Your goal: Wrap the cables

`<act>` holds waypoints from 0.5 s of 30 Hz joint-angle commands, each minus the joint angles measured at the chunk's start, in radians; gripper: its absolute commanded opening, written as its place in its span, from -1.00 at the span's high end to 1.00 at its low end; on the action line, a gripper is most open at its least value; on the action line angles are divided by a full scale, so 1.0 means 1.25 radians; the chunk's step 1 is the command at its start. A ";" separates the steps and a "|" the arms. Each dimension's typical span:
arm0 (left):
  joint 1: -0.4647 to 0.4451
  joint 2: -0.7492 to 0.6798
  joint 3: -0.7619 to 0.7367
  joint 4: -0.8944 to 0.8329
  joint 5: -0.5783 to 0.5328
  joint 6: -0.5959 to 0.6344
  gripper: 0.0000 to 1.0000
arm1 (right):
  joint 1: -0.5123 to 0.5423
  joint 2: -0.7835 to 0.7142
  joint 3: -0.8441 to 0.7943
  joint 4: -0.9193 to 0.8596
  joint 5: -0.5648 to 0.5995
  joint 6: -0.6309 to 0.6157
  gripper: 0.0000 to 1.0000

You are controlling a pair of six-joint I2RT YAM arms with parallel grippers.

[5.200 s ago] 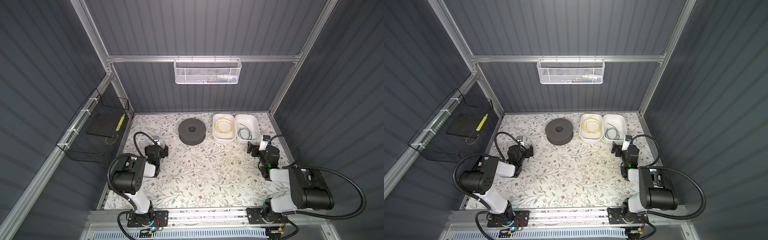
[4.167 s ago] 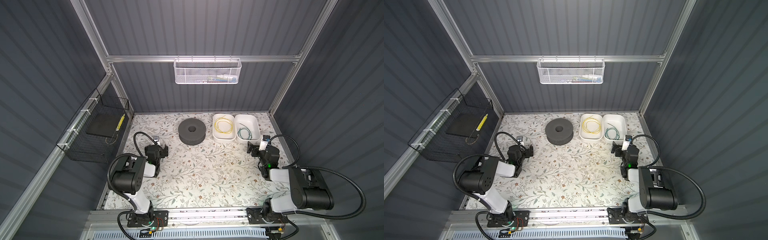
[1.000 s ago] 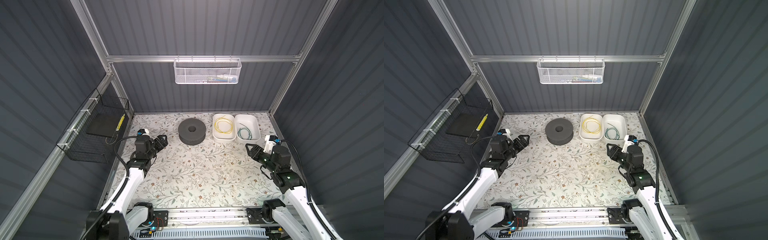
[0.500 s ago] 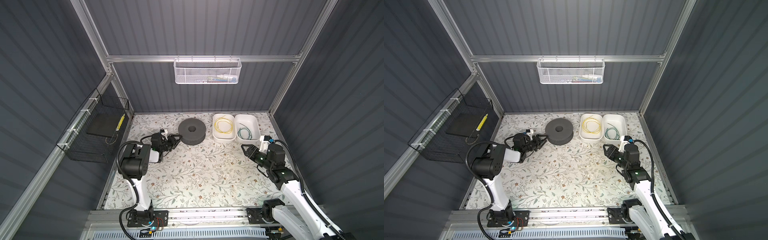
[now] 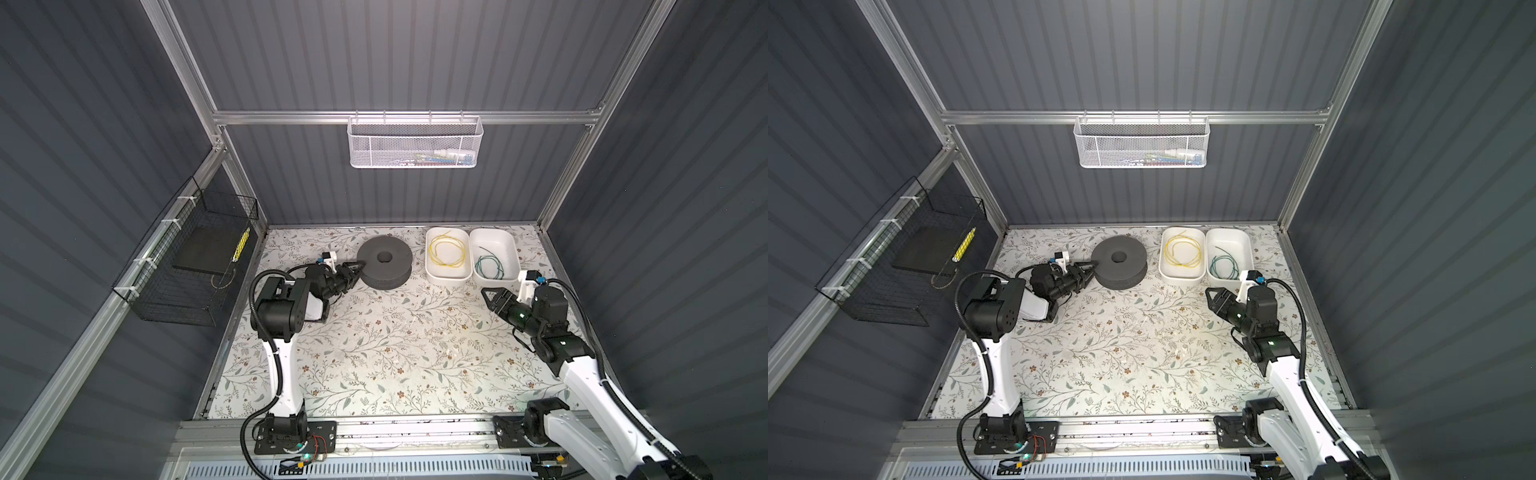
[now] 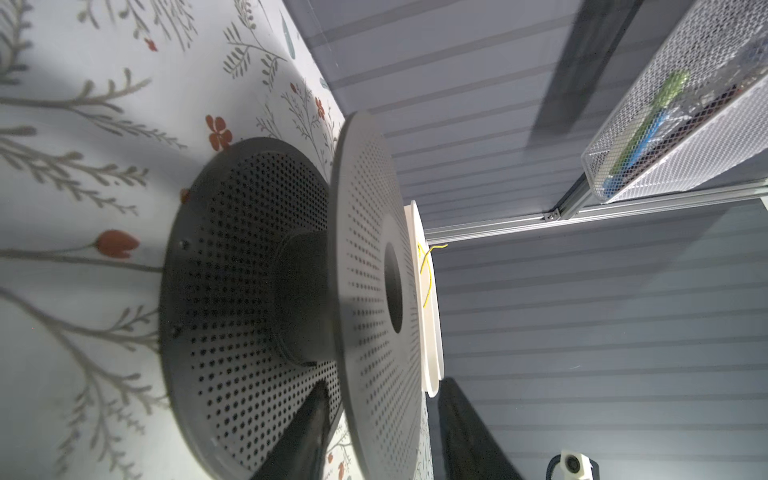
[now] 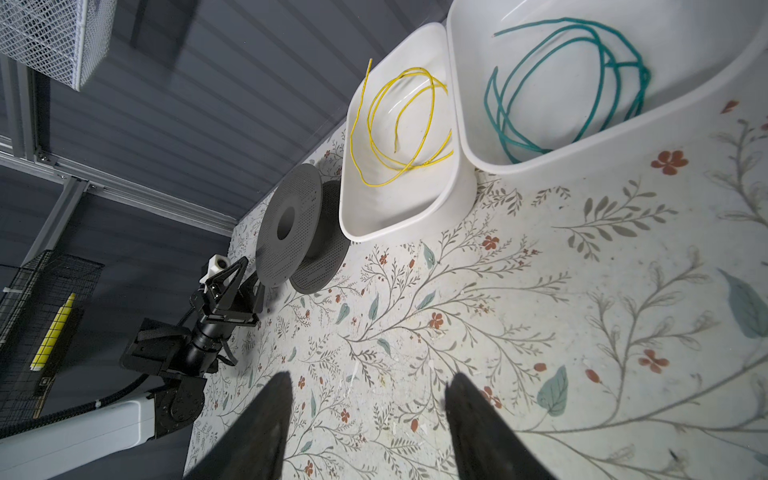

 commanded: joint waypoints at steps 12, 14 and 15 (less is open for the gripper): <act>0.005 0.068 0.073 0.040 0.026 -0.009 0.17 | -0.002 0.026 0.015 0.031 -0.017 0.010 -0.19; 0.005 0.075 0.080 0.030 0.028 -0.001 0.22 | -0.002 0.028 0.017 0.033 -0.017 0.010 -0.18; 0.005 0.080 0.085 0.029 0.028 0.001 0.22 | -0.002 0.028 0.018 0.033 -0.017 0.010 -0.18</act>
